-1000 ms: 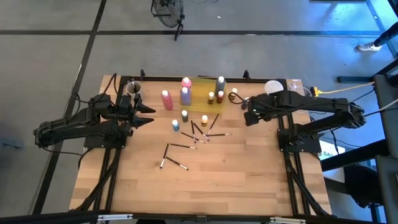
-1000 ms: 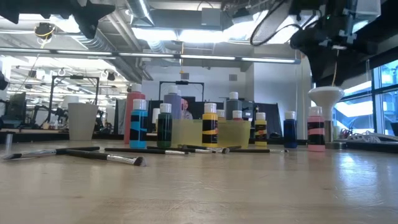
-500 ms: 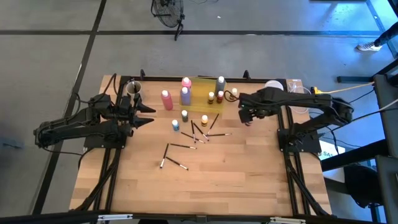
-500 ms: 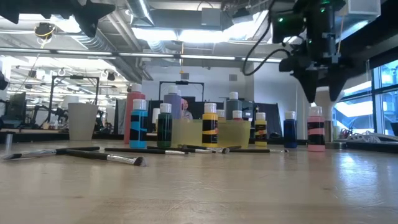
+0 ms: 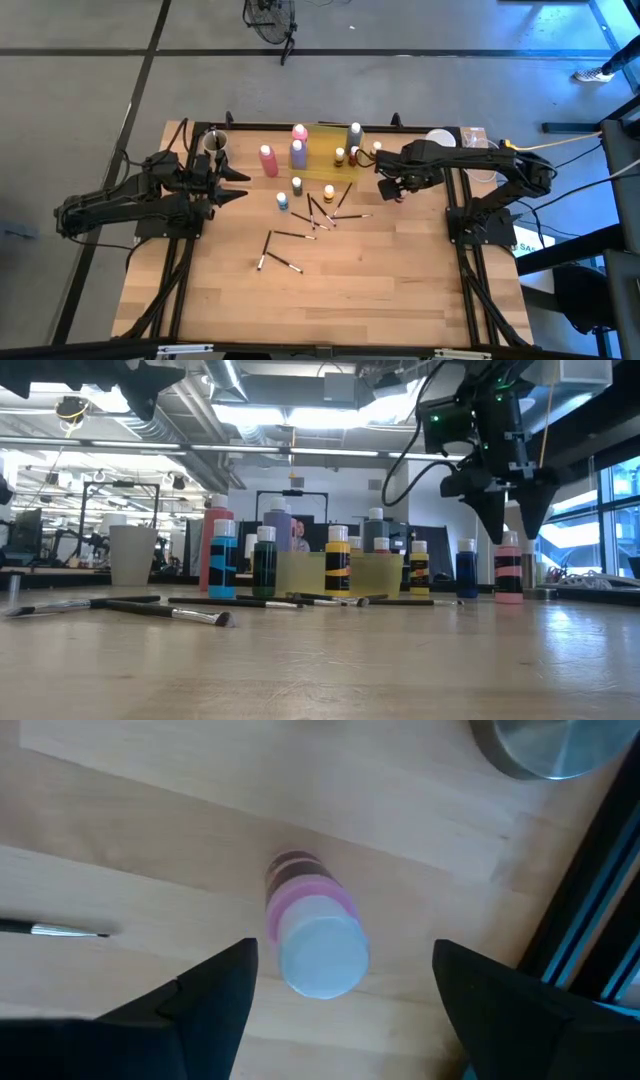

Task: Pick & Place Paint Supplies
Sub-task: Put the small pink paint bottle into the yellow bin

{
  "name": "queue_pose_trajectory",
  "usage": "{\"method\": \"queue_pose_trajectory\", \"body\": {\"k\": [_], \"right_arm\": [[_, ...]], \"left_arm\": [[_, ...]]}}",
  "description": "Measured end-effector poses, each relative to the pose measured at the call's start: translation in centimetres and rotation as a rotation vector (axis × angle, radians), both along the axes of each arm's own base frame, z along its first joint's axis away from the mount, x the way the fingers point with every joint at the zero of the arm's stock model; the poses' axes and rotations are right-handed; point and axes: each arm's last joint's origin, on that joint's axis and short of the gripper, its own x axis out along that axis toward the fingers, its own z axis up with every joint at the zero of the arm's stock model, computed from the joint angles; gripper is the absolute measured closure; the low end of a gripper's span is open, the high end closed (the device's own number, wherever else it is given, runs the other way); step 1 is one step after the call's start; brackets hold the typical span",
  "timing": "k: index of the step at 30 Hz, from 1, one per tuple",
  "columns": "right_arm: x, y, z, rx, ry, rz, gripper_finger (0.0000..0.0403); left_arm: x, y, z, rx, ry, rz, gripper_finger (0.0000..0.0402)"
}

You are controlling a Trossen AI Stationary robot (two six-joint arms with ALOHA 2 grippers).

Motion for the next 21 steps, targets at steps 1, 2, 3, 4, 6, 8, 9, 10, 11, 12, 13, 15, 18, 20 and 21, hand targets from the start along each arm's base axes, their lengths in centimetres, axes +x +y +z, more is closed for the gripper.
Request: {"method": "queue_pose_trajectory", "body": {"k": [1, 2, 3, 4, 6, 8, 9, 10, 11, 12, 13, 15, 18, 20, 21], "right_arm": [[0.01, -0.01, -0.01, 0.000, 0.000, 0.000, 0.0098], [0.01, -0.01, -0.02, 0.000, 0.001, 0.000, 0.0098], [0.01, -0.01, -0.02, 0.000, 0.001, 0.000, 0.0098], [0.01, -0.01, -0.02, 0.000, 0.001, 0.000, 0.0098], [0.02, -0.04, -0.02, 0.000, 0.000, 0.007, 0.0098], [0.11, -0.11, -0.03, -0.006, -0.008, 0.019, 0.0098], [0.18, -0.13, -0.04, -0.008, -0.015, 0.021, 0.0098], [0.26, -0.16, -0.05, -0.011, -0.024, 0.021, 0.0098], [0.35, -0.18, -0.05, -0.013, -0.033, 0.021, 0.0098], [0.40, -0.19, -0.05, -0.015, -0.038, 0.021, 0.0098], [0.40, -0.20, -0.05, -0.015, -0.038, 0.021, 0.0098], [0.40, -0.19, -0.05, -0.014, -0.039, 0.021, 0.0099], [0.38, -0.17, -0.05, -0.010, -0.038, 0.018, 0.0107], [0.36, -0.16, -0.08, -0.008, -0.036, 0.016, 0.0116], [0.34, -0.15, -0.19, -0.008, -0.037, 0.016, 0.0120]], "left_arm": [[0.00, 0.00, 0.00, 0.000, 0.000, 0.000, 0.0212], [0.00, 0.00, 0.00, 0.000, 0.000, 0.000, 0.0212], [0.00, 0.00, 0.00, 0.000, 0.000, 0.000, 0.0212], [0.00, 0.00, 0.00, 0.000, 0.000, 0.000, 0.0212], [0.00, 0.00, 0.00, 0.000, 0.000, 0.000, 0.0212], [0.00, 0.00, 0.00, 0.000, 0.000, 0.000, 0.0212], [0.00, 0.00, 0.00, 0.000, 0.000, 0.000, 0.0212], [0.00, 0.00, 0.00, 0.000, 0.000, 0.000, 0.0212], [0.00, 0.00, 0.00, 0.000, 0.000, 0.000, 0.0212], [0.00, 0.00, 0.00, -0.001, 0.000, 0.000, 0.0212], [0.00, 0.00, 0.00, -0.001, 0.000, 0.000, 0.0212], [0.00, 0.00, 0.00, -0.001, 0.000, 0.000, 0.0212], [0.00, 0.00, 0.00, -0.003, 0.000, 0.000, 0.0212], [0.00, 0.00, 0.00, -0.003, 0.000, 0.000, 0.0212], [0.00, 0.00, 0.00, -0.004, 0.000, 0.000, 0.0212]]}}
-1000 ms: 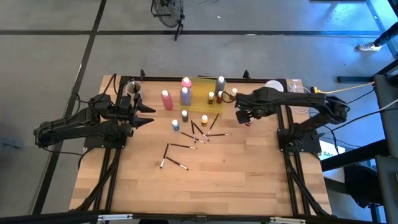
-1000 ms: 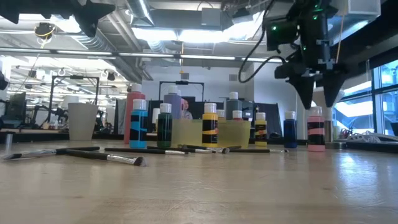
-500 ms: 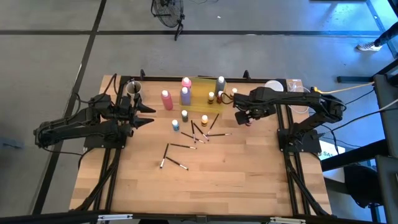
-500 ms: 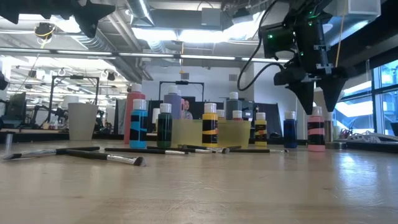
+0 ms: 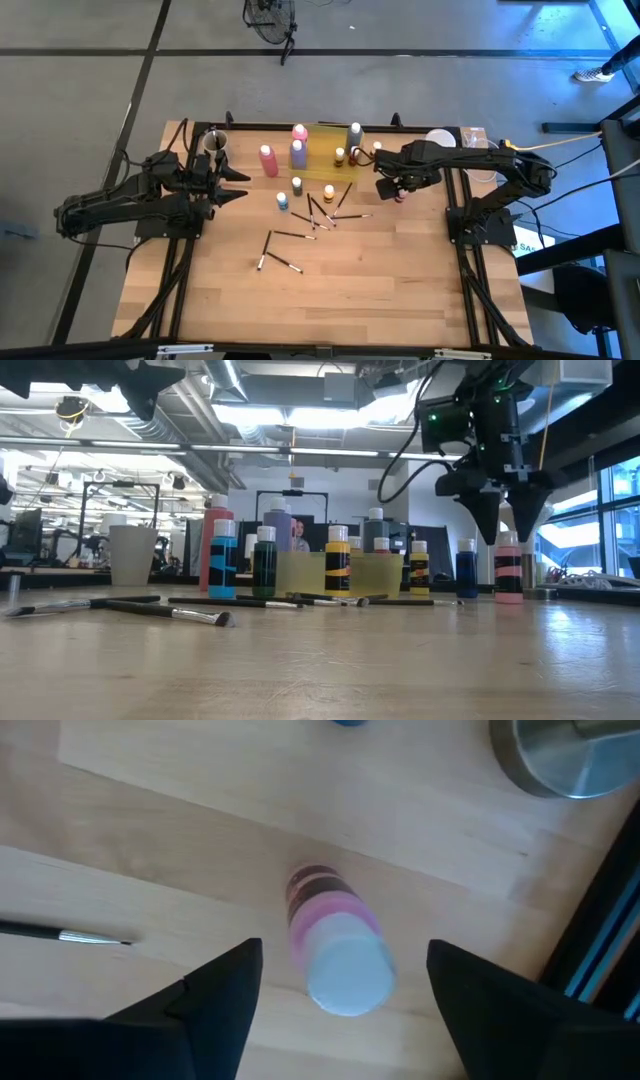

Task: Pick & Place Paint Supplies
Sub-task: Put the small pink paint bottle into the yellow bin

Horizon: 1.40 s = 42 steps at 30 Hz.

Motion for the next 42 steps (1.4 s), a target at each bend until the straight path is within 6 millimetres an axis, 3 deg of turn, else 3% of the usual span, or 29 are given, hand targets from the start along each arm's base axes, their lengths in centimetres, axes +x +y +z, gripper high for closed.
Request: {"method": "queue_pose_trajectory", "body": {"k": [8, 30, 42], "right_arm": [[-0.7, 0.2, -1.9, 0.012, 0.028, 0.028, 0.0134], [-0.3, 0.0, -2.0, 0.006, -0.022, 0.065, 0.0137], [-0.3, 0.0, -2.0, -0.002, -0.018, 0.067, 0.0215]], "left_arm": [[0.0, 0.0, 0.0, -0.014, 0.000, 0.000, 0.0212], [0.0, 0.0, 0.0, 0.001, 0.000, 0.000, 0.0212], [0.0, 0.0, -0.1, -0.001, 0.014, 0.000, 0.0212]]}}
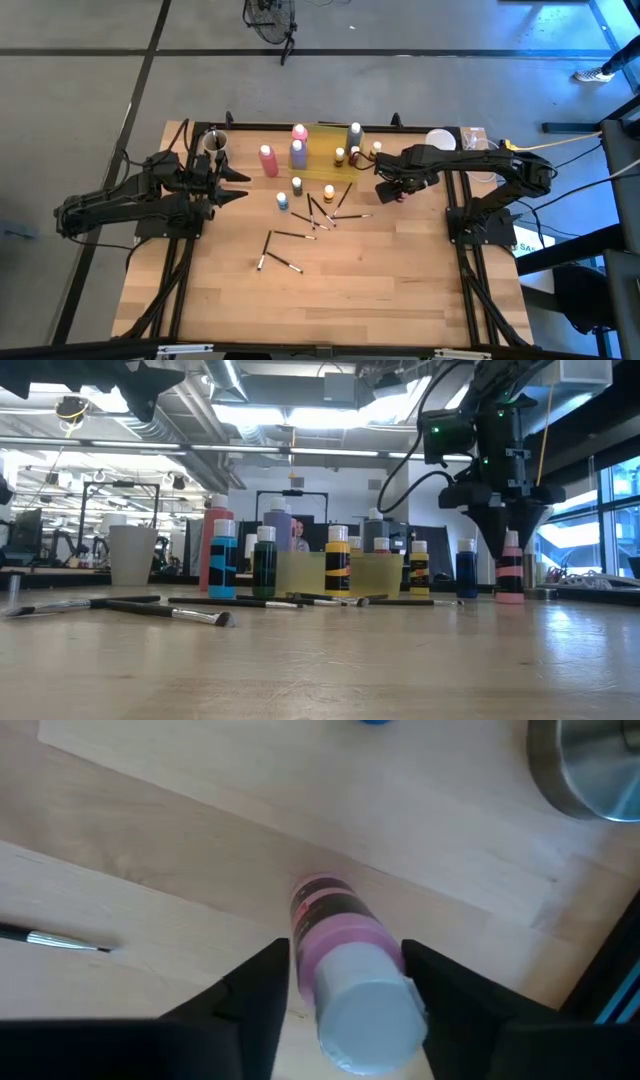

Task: Pick & Place Paint Supplies
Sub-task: Put the small pink paint bottle into the yellow bin

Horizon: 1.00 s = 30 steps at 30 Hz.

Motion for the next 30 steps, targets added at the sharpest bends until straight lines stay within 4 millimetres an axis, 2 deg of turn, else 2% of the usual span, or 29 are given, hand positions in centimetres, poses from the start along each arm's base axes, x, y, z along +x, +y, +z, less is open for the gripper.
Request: {"method": "queue_pose_trajectory", "body": {"k": [5, 18, 23, 30], "right_arm": [[0.0, 0.0, 0.0, 0.005, -0.001, -0.001, 0.0264], [0.0, 0.2, 0.2, 0.029, 0.004, 0.018, 0.0266], [0.6, 0.7, 2.2, 0.033, 0.008, 0.015, 0.0266], [2.5, 1.6, 6.7, -0.015, -0.089, 0.071, 0.0266]], "left_arm": [[0.0, 0.0, 0.0, -0.001, 0.003, 0.000, 0.0212], [0.0, 0.0, 0.0, -0.001, 0.003, 0.000, 0.0212], [0.0, 0.0, 0.0, -0.001, 0.003, -0.001, 0.0212], [0.0, 0.0, 0.0, -0.001, 0.003, 0.000, 0.0212]]}}
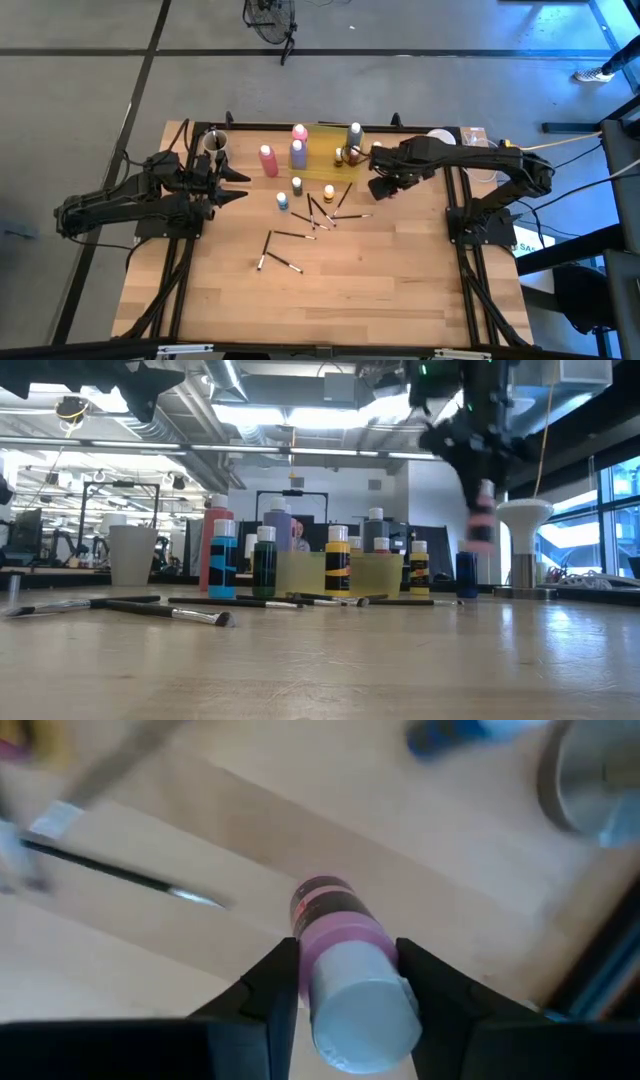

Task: Pick & Place Paint Supplies
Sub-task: Put the small pink paint bottle into the yellow bin

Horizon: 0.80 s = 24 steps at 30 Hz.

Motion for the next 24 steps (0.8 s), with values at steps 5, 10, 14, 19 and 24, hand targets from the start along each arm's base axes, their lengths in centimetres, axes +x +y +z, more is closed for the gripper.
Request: {"method": "queue_pose_trajectory", "body": {"k": [5, 10, 14, 19, 24], "right_arm": [[1.4, -0.3, 3.1, -0.086, -0.137, 0.031, 0.0266], [2.6, -1.0, 5.3, -0.147, -0.270, 0.067, 0.0266], [4.2, -1.4, 6.0, -0.169, -0.300, 0.110, 0.0266], [6.9, -2.6, 6.3, -0.178, -0.280, 0.141, 0.0266], [8.5, -4.7, 5.5, -0.133, -0.161, 0.105, 0.0266]], "left_arm": [[0.0, 0.0, 0.0, -0.001, 0.001, 0.000, 0.0212], [0.0, 0.0, 0.0, -0.001, 0.003, 0.000, 0.0212], [0.0, 0.0, 0.0, -0.001, 0.003, 0.000, 0.0212], [0.0, 0.0, 0.0, 0.000, 0.001, 0.003, 0.0212], [0.0, 0.0, 0.0, -0.002, 0.003, 0.004, 0.0212]]}}
